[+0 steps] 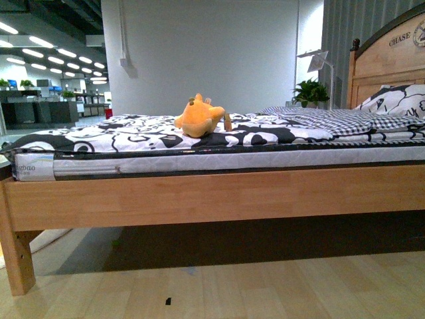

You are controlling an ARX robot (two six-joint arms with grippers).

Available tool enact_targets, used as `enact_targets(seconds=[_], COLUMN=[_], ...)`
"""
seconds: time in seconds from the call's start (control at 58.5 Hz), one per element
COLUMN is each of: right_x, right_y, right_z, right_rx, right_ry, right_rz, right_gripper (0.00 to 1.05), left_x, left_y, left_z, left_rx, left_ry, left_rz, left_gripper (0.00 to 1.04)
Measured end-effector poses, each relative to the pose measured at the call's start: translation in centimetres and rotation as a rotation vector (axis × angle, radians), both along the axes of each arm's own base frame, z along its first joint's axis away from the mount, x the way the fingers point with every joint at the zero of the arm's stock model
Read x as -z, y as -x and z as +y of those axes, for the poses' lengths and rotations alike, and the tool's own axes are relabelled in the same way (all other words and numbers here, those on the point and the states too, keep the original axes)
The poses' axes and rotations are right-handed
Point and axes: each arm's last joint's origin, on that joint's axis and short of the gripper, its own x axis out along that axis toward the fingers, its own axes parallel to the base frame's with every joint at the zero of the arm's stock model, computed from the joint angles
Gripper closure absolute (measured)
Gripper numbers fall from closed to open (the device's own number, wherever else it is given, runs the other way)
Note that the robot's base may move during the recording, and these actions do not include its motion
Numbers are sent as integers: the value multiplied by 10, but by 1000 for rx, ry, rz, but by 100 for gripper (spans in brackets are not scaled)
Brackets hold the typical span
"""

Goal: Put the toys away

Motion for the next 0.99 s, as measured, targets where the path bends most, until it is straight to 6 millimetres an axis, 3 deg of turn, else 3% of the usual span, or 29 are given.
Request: enact_targets(seconds=[0.991], right_x=[0], right_y=[0], right_z=[0], right_rx=[2], right_ry=[0], right_rz=[0], right_gripper=[6], left_x=[0], left_y=[0], left_z=[0], left_rx=[0], left_ry=[0], left_rz=[0], left_gripper=[6])
